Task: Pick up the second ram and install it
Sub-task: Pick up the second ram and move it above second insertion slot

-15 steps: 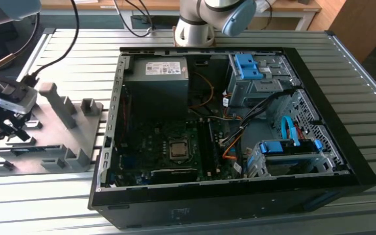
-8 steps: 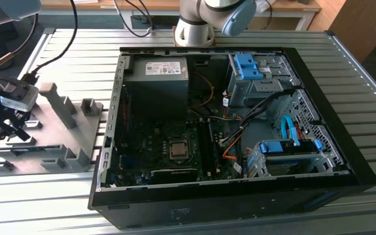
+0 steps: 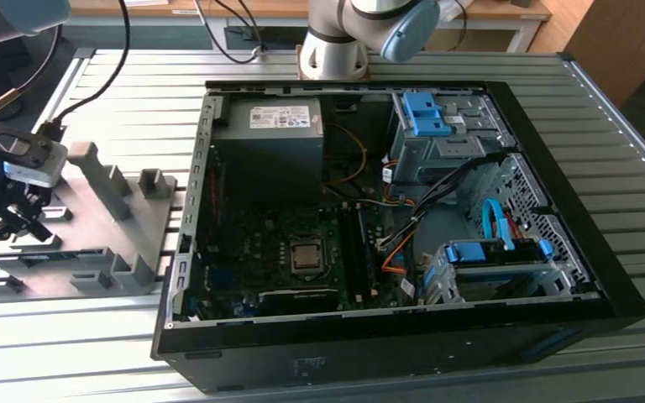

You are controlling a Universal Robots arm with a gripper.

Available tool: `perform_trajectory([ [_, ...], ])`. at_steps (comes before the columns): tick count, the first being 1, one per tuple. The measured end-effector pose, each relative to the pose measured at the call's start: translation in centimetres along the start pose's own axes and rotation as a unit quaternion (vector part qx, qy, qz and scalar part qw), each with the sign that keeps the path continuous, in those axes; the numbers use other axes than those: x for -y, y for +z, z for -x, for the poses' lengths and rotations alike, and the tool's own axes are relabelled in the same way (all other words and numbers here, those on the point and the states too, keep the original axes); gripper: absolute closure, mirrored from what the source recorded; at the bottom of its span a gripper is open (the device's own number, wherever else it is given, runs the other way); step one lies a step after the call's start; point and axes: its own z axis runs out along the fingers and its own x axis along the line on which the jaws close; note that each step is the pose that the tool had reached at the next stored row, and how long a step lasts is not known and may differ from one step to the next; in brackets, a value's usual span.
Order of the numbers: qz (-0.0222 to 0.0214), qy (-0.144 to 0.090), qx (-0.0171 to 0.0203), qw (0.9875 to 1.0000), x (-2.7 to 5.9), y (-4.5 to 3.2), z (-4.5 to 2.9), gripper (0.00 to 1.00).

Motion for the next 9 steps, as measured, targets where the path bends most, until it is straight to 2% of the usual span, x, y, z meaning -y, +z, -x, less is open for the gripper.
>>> perform_trajectory([
  [9,0.001,-0.035,-0.0001,0.9994,0.0,0.0,0.0,0.9],
])
